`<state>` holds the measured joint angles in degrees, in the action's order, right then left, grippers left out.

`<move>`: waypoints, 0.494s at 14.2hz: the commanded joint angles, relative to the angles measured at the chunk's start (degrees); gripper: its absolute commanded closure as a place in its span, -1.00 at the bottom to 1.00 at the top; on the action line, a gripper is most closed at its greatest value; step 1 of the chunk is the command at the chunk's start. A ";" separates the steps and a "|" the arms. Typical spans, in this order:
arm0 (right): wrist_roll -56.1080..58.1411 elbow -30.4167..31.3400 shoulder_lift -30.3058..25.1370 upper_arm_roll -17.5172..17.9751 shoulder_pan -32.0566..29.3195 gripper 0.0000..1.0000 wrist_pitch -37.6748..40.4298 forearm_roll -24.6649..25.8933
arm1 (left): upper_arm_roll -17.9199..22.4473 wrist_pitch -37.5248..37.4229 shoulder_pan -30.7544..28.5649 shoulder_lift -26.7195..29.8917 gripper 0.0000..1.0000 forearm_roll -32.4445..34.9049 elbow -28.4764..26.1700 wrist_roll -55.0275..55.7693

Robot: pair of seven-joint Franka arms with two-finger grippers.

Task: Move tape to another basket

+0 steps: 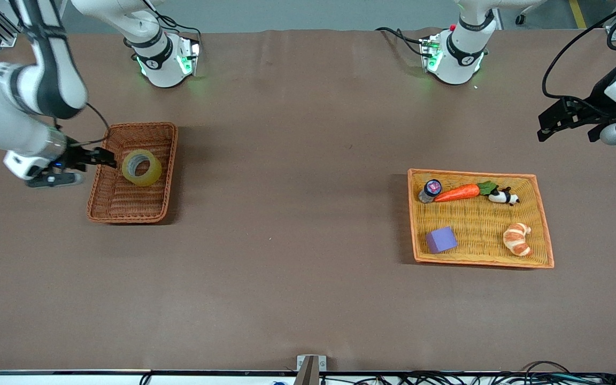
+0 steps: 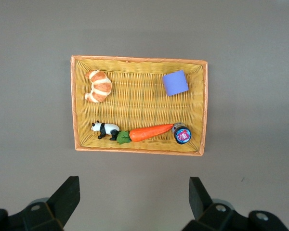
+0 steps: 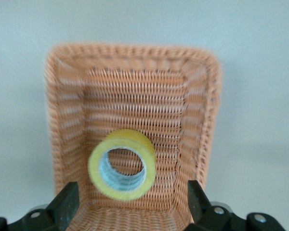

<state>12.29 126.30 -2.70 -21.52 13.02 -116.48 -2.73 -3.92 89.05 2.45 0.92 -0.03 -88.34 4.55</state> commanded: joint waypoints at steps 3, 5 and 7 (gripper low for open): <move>-14.02 -17.20 0.50 6.73 -3.69 -1.00 11.45 0.70 | -0.56 1.21 -0.16 0.67 -1.00 0.56 -0.08 0.19; -17.56 -21.51 0.41 11.65 -7.20 -1.00 12.68 0.70 | -0.56 1.21 -0.16 1.02 -1.00 0.56 -0.51 0.19; -17.74 -27.39 0.59 21.03 -15.26 -1.00 16.88 0.97 | -0.56 1.21 -0.25 1.28 -1.00 0.56 -1.04 0.19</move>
<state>-4.06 104.98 -3.38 -8.72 5.63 -103.65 -2.67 -4.20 89.84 2.46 0.93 -0.04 -88.33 4.55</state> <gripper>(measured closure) 0.000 0.000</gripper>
